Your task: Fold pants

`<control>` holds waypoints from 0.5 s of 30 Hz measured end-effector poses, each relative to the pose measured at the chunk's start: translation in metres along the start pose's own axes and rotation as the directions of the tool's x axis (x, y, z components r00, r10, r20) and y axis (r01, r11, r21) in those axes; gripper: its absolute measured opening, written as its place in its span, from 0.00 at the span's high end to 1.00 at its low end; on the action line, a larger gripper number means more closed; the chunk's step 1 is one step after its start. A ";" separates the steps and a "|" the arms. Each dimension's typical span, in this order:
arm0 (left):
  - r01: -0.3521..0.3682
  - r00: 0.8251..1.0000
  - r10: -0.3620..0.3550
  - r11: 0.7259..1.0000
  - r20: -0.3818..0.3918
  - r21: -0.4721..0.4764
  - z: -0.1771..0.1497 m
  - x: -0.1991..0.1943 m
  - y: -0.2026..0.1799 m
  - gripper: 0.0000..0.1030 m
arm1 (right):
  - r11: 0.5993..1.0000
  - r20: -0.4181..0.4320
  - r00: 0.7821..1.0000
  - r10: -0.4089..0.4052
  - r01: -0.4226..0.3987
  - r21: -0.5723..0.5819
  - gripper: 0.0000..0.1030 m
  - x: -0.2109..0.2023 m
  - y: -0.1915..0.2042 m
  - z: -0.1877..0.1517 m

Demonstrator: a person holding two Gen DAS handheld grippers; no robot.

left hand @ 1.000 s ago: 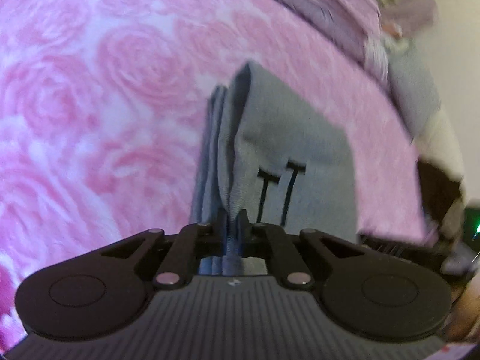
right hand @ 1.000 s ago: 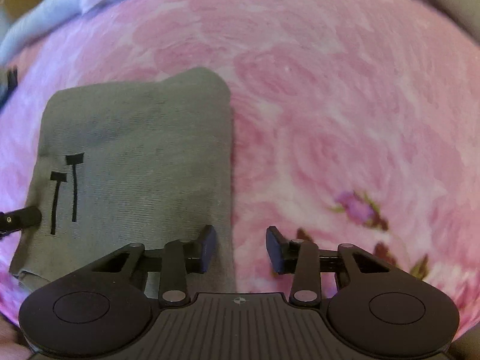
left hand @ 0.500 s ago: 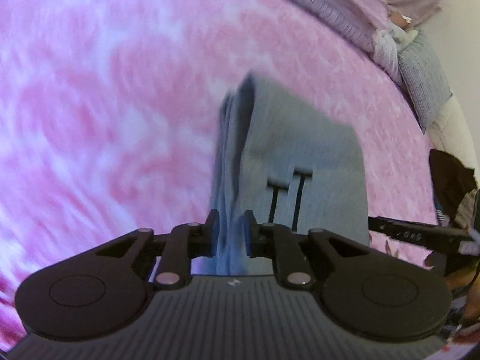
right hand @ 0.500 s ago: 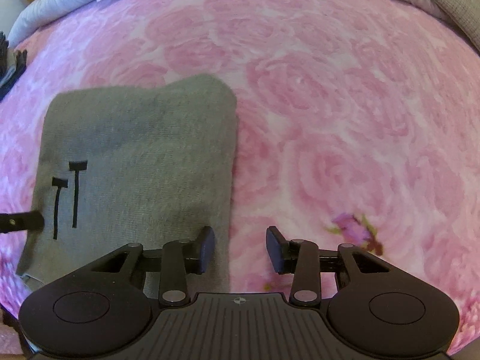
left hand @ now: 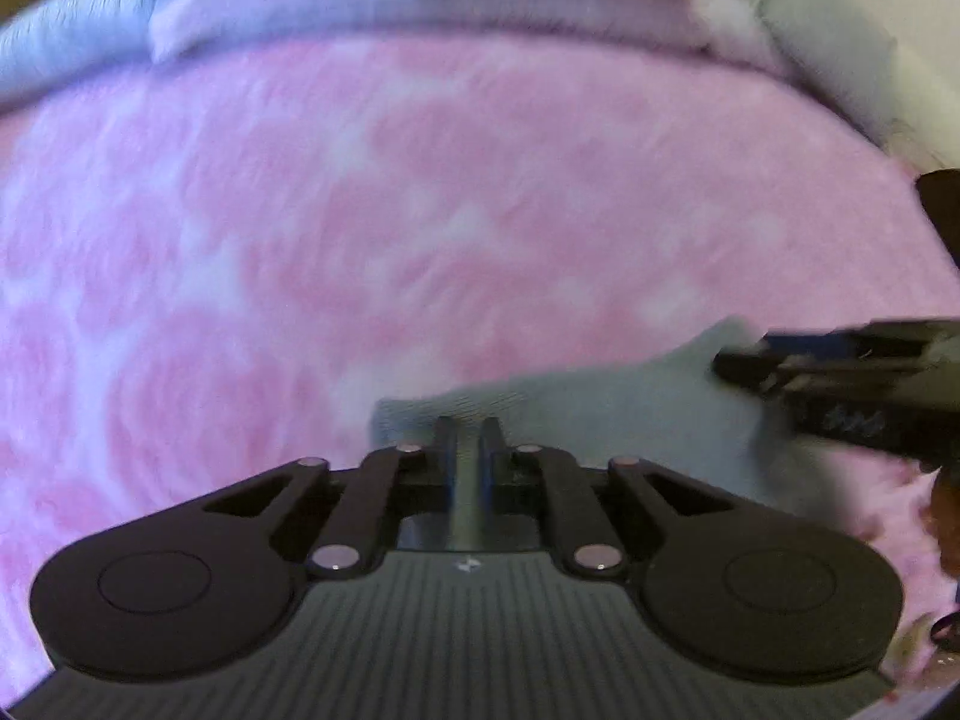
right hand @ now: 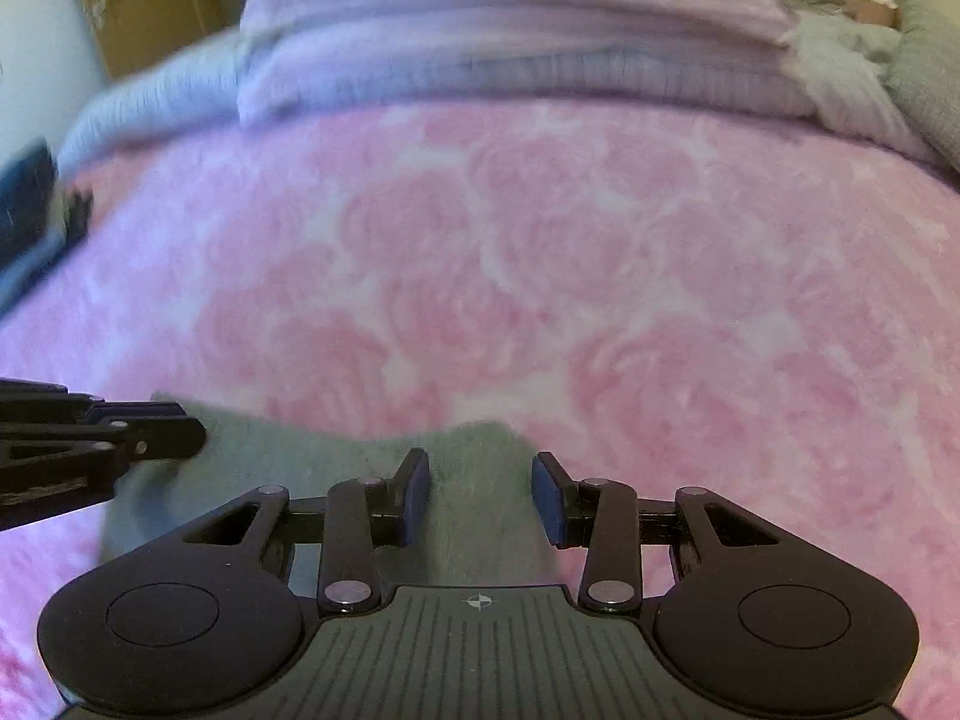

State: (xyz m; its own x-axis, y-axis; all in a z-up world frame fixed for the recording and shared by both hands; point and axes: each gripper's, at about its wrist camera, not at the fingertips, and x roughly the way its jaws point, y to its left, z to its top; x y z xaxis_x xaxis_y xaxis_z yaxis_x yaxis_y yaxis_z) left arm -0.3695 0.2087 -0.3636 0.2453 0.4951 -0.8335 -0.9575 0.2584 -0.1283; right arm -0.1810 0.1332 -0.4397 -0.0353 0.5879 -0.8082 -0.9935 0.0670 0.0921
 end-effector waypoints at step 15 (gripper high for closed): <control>0.107 0.994 -0.108 0.987 -0.004 -0.116 -0.014 -0.078 0.007 0.93 | 0.997 -0.001 0.998 0.068 -0.068 0.033 0.60 -0.077 -0.013 -0.011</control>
State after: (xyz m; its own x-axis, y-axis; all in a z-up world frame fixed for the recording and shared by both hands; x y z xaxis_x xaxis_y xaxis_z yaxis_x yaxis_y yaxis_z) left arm -0.3973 0.1601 -0.3067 0.3466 0.4608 -0.8170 -0.9369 0.2115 -0.2782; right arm -0.1666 0.0787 -0.3853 -0.1025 0.5903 -0.8006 -0.9847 0.0536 0.1655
